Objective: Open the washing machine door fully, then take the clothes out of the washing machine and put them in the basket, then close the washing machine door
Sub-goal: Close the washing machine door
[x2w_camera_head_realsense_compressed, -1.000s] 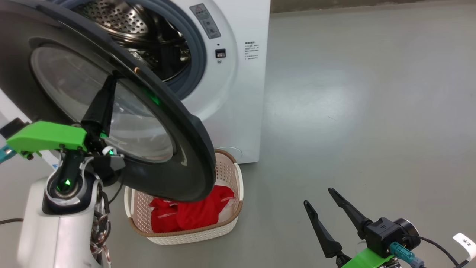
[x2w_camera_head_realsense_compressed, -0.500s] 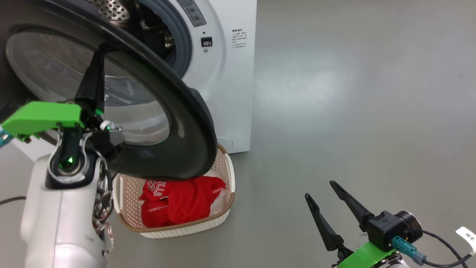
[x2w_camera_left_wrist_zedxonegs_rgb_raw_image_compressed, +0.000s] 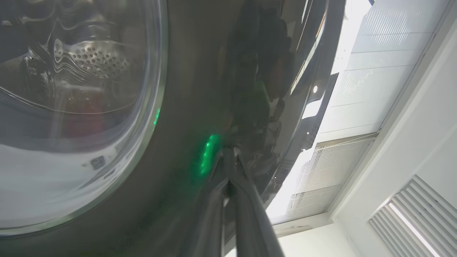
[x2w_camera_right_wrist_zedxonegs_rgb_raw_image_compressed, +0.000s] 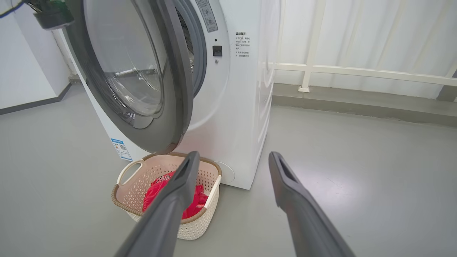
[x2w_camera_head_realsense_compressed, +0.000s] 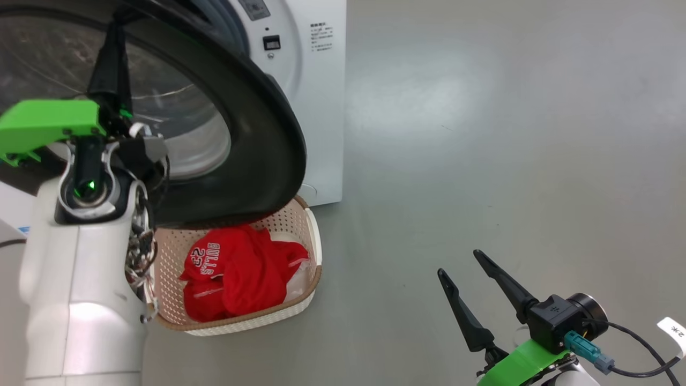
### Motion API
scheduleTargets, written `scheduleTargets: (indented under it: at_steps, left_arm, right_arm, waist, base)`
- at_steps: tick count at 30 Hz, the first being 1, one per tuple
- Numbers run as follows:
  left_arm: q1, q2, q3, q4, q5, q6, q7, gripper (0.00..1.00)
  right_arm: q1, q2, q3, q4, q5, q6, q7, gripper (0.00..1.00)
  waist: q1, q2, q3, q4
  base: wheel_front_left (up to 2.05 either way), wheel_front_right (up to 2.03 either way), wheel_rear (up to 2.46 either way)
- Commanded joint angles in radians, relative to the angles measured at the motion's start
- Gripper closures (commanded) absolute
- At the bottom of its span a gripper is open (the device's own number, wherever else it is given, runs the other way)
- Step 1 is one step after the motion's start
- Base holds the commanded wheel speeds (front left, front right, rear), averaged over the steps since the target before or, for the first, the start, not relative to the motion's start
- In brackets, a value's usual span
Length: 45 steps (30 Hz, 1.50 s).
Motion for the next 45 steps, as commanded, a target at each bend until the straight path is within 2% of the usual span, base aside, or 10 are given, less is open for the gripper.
scheduleTargets:
  at_steps: [1, 10, 20, 21, 22, 23, 30, 39, 45]
  left_arm:
    - [-0.048, 0.035, 0.021, -0.013, -0.003, -0.015, -0.006, 1.0]
    - [-0.1, 0.043, 0.028, 0.058, -0.004, -0.048, -0.003, 1.0]
    - [-0.092, 0.04, 0.024, 0.095, -0.023, -0.06, 0.04, 1.0]
    - [-0.086, 0.04, 0.026, 0.097, -0.026, -0.059, 0.039, 0.8]
    - [-0.078, 0.039, 0.031, 0.101, -0.031, -0.054, 0.036, 0.43]
    - [-0.07, 0.038, 0.034, 0.1, -0.038, -0.05, 0.038, 0.0]
    - [0.02, 0.038, 0.021, 0.046, -0.053, -0.031, 0.088, 0.0]
    - [0.212, 0.059, 0.03, -0.065, -0.065, -0.001, 0.138, 0.0]
    - [0.342, 0.08, -0.022, -0.188, 0.027, -0.014, 0.116, 0.0]
  right_arm:
    - [-0.032, -0.005, 0.022, -0.026, -0.002, 0.006, -0.006, 0.0]
    - [-0.036, -0.001, 0.021, -0.028, -0.005, 0.006, -0.006, 0.0]
    - [-0.027, 0.001, 0.012, -0.025, -0.008, 0.006, -0.006, 0.0]
    - [-0.024, 0.001, 0.013, -0.023, -0.007, 0.006, -0.006, 0.0]
    - [-0.022, 0.001, 0.014, -0.021, -0.006, 0.006, -0.006, 0.0]
    - [-0.019, 0.001, 0.017, -0.018, -0.005, 0.006, -0.006, 0.0]
    - [-0.002, 0.001, 0.022, -0.007, 0.003, 0.006, -0.006, 0.0]
    - [0.025, 0.002, 0.004, 0.003, 0.009, 0.006, -0.006, 0.0]
    - [0.036, 0.005, -0.009, -0.004, 0.003, 0.006, -0.006, 0.0]
  waist:
    - [0.0, -0.0001, 0.013, -0.016]
    - [0.0, -0.0001, 0.023, -0.041]
    - [0.0, -0.0001, 0.004, -0.027]
    - [0.0, -0.0001, -0.002, -0.023]
    - [0.0, -0.0001, -0.008, -0.02]
    - [0.0, -0.0001, -0.015, -0.017]
    - [0.0, -0.0001, -0.058, 0.018]
    - [0.0, -0.0001, -0.12, 0.073]
    - [0.0, -0.0001, -0.141, 0.101]
  base:
    - [0.0, 0.0, 0.0]
    - [0.0, 0.0, 0.0]
    - [0.0, 0.0, 0.0]
    - [0.0, 0.0, 0.0]
    - [0.0, 0.0, 0.0]
    - [0.0, 0.0, 0.0]
    - [0.0, 0.0, 0.0]
    - [0.0, 0.0, 0.0]
    - [0.0, 0.0, 0.0]
